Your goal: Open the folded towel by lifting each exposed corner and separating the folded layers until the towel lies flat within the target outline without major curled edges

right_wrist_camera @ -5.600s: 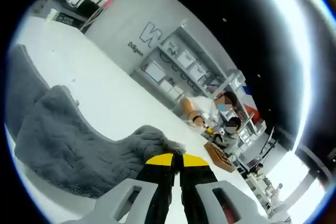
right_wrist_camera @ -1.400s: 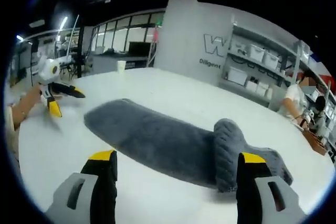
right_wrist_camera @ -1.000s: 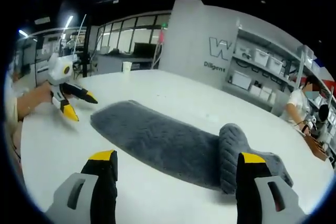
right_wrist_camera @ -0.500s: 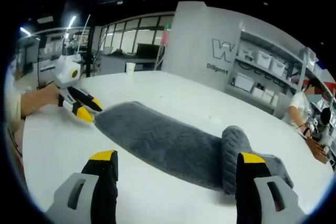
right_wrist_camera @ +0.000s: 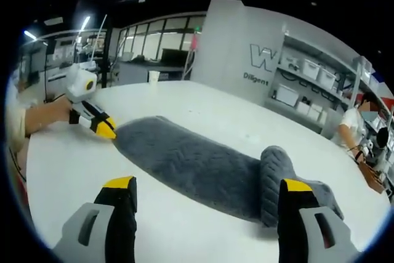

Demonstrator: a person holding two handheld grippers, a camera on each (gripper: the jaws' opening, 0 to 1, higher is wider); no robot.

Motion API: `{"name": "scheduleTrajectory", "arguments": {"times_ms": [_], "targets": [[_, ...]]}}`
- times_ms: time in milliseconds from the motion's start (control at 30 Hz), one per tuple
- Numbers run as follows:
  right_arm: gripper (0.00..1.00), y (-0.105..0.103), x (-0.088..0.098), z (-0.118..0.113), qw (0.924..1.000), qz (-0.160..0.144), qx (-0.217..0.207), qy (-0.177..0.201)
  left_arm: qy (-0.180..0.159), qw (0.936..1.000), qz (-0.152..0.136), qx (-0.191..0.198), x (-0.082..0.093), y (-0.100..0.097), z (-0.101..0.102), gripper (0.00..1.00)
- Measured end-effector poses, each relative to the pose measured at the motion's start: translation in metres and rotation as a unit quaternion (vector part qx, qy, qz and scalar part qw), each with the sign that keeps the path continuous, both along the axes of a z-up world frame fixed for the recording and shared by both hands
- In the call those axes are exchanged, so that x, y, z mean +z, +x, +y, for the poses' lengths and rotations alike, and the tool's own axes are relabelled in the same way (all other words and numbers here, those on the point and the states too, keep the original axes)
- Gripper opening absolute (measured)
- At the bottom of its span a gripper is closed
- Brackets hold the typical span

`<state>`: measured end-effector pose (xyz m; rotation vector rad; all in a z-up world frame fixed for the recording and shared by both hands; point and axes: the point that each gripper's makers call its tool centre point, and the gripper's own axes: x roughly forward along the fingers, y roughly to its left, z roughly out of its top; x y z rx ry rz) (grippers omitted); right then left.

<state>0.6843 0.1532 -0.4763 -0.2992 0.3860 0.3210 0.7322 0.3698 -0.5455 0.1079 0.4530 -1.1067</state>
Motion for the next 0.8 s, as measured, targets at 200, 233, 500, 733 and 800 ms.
{"name": "scheduleTrajectory", "arguments": {"times_ms": [200, 233, 500, 733, 800], "targets": [[0.96, 0.0, -0.003, 0.0, 1.0, 0.006, 0.002, -0.003, 0.002, 0.9999, 0.011, 0.008, -0.001, 0.003, 0.005, 0.04], [0.96, -0.001, -0.003, 0.001, 1.0, 0.007, 0.002, -0.004, 0.003, 0.9999, 0.013, 0.009, -0.002, 0.004, 0.007, 0.04], [0.97, -0.001, -0.006, 0.001, 0.9999, 0.013, 0.003, -0.006, 0.0, 0.9997, 0.023, 0.011, -0.003, 0.005, 0.011, 0.04], [0.97, -0.002, -0.006, 0.0, 0.9999, 0.012, 0.003, -0.006, 0.001, 0.9995, 0.024, 0.021, -0.002, 0.011, 0.018, 0.04], [0.97, -0.002, -0.007, 0.001, 0.9999, 0.013, 0.003, -0.006, 0.002, 0.9994, 0.023, 0.024, -0.002, 0.012, 0.019, 0.04]]}}
